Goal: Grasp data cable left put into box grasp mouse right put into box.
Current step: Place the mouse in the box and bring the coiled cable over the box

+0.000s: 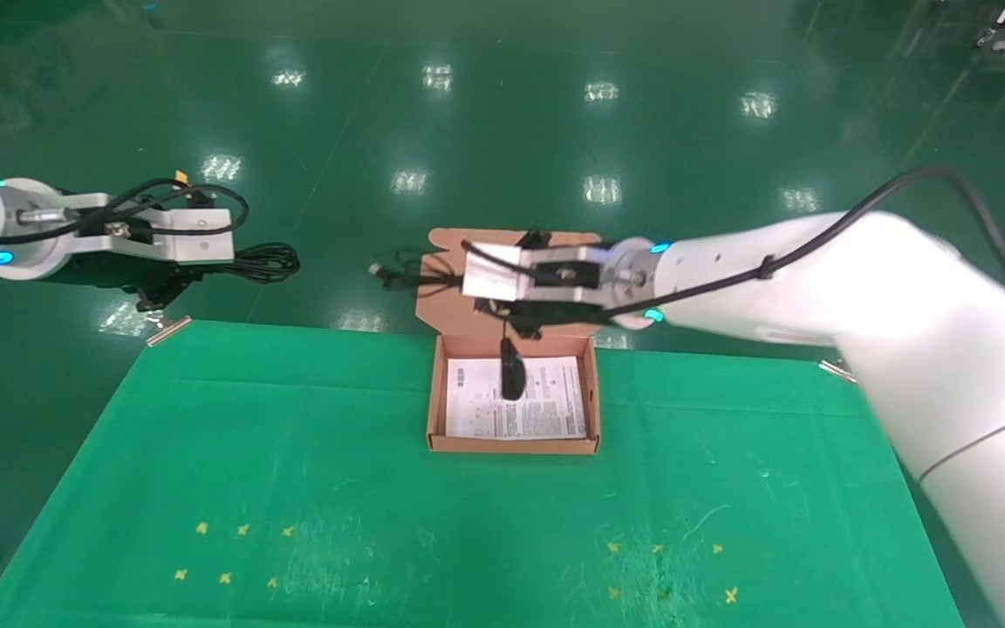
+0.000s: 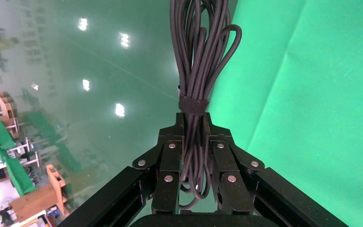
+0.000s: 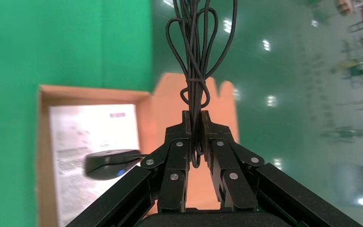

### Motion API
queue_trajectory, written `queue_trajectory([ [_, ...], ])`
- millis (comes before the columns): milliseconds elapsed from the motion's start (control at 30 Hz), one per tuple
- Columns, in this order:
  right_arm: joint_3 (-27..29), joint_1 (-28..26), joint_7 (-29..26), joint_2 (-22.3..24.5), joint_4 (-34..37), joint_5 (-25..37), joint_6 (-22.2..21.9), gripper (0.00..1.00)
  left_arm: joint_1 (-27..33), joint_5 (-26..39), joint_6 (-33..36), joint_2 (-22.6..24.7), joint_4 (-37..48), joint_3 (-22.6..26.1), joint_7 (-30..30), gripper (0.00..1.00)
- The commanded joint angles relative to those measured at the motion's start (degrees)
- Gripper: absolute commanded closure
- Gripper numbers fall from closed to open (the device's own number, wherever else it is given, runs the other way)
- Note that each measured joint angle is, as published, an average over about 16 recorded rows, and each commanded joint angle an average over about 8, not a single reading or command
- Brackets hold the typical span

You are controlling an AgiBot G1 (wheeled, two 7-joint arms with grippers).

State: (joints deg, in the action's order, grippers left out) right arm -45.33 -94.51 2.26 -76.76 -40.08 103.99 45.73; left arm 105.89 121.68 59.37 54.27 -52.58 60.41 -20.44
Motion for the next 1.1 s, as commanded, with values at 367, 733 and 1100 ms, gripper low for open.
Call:
queue_trajectory([
  [367,-4.81,2.58,-2.83,-1.28,7.16,-6.57,-5.25,1.0,-0.65,1.73,0.87,-1.16,-3.79,0.3,-3.35,1.0],
  [733,-8.92,2.17,-4.99,-1.22,11.89,-9.49,-6.25,0.0,-0.82,2.04,1.01,-1.35,-4.51,0.36,-3.84,1.0],
  [1100,-10.22,2.56,-5.85,1.0,9.56,-10.19,-6.03,0.0,-3.0,0.87,-0.05,0.69,-4.72,0.65,-3.93,1.0],
])
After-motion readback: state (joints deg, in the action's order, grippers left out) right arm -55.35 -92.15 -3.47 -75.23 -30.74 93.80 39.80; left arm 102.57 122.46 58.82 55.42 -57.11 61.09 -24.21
